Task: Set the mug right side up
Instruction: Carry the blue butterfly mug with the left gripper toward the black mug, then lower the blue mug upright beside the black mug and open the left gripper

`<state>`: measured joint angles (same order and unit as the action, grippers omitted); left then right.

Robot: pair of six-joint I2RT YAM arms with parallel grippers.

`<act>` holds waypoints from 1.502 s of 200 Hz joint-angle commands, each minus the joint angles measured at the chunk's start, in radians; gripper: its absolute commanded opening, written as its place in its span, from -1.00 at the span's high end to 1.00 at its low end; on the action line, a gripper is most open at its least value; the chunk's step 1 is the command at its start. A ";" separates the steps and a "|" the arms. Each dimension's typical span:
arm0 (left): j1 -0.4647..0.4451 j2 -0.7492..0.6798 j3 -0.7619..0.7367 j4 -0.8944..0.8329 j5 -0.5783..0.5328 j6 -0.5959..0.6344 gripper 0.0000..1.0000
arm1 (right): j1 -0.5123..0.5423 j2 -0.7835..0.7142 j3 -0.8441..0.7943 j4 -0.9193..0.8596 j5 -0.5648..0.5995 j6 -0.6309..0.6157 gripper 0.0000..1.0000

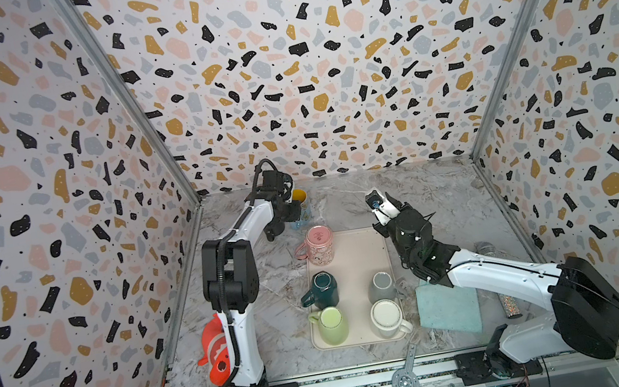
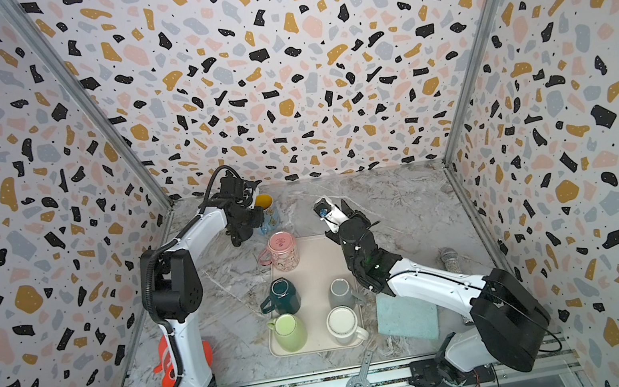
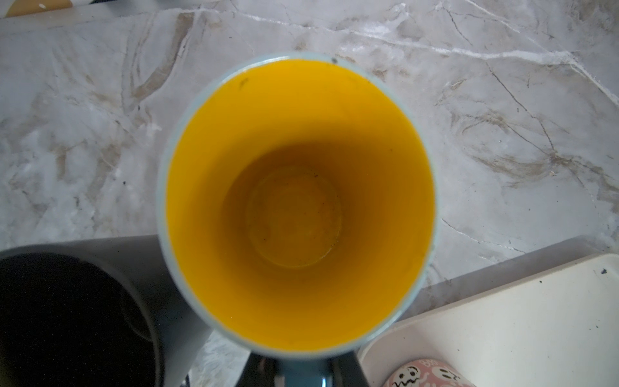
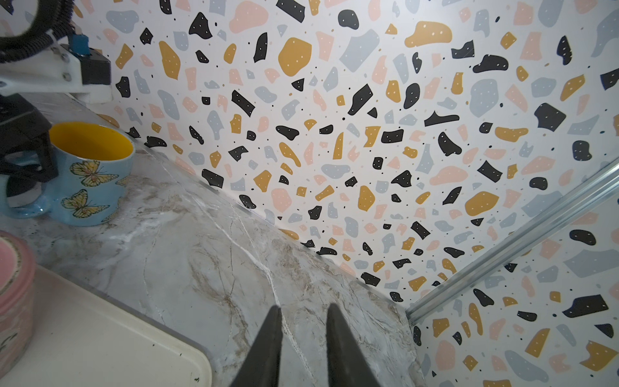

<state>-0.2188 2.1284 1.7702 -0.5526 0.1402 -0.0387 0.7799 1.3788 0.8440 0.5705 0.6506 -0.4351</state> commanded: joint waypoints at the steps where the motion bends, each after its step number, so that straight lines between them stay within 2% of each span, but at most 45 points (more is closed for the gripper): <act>1: 0.004 -0.059 -0.008 0.059 0.030 -0.006 1.00 | -0.004 -0.007 0.010 -0.004 -0.005 0.019 0.49; 188: 0.004 -0.091 -0.084 0.055 0.066 -0.016 1.00 | -0.001 0.006 0.024 -0.005 -0.025 0.034 0.49; 300: 0.003 -0.107 -0.112 0.041 0.067 -0.015 0.49 | 0.002 0.006 0.018 -0.008 -0.025 0.046 0.49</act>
<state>-0.2176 2.0724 1.6680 -0.5098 0.1837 -0.0452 0.7799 1.3937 0.8440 0.5671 0.6319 -0.4080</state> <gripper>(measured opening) 0.240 0.255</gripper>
